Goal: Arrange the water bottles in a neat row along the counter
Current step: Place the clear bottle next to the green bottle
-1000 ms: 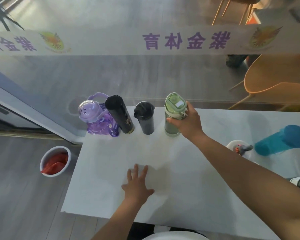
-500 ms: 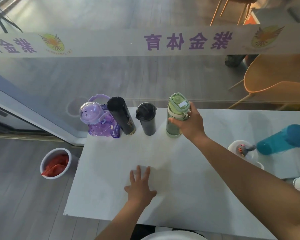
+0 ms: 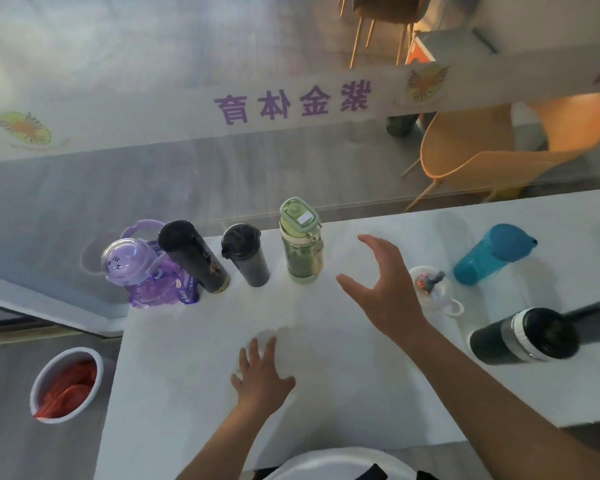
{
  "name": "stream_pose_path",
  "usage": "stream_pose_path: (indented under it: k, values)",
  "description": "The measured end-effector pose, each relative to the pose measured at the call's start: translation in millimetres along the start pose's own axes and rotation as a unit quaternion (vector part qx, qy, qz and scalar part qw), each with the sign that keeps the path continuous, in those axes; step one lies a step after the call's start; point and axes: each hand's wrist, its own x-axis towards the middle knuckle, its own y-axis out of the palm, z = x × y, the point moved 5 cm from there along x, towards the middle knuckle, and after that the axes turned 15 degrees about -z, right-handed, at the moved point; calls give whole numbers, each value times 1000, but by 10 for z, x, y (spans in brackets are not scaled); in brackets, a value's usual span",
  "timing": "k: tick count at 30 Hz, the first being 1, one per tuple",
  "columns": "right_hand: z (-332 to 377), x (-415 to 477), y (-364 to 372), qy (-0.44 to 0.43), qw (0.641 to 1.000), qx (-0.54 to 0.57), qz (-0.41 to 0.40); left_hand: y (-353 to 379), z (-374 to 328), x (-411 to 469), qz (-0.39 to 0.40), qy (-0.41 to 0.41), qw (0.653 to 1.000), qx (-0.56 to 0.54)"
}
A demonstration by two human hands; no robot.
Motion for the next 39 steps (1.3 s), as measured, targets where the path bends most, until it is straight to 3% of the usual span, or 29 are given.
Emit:
stream_pose_path:
  k: [2,6,12,20,39]
  values:
    - [-190,-94,-326,-25,996,-64,-55,19,-126,36,0,20,1000,2]
    - [-745,-185,-656,17,985,-145,-92,90,-338,94,-3,49,999,11]
    - [-1258,-224,-647,122,978,-126,-111,137,-386,127,-12,60,997,42]
    - [-1434,-39,-600,147,948,-277,-47,158,-277,153,-19,60,995,74]
    - [-897,720,299,98,977,-188,23,179,-120,162,8,109,987,118]
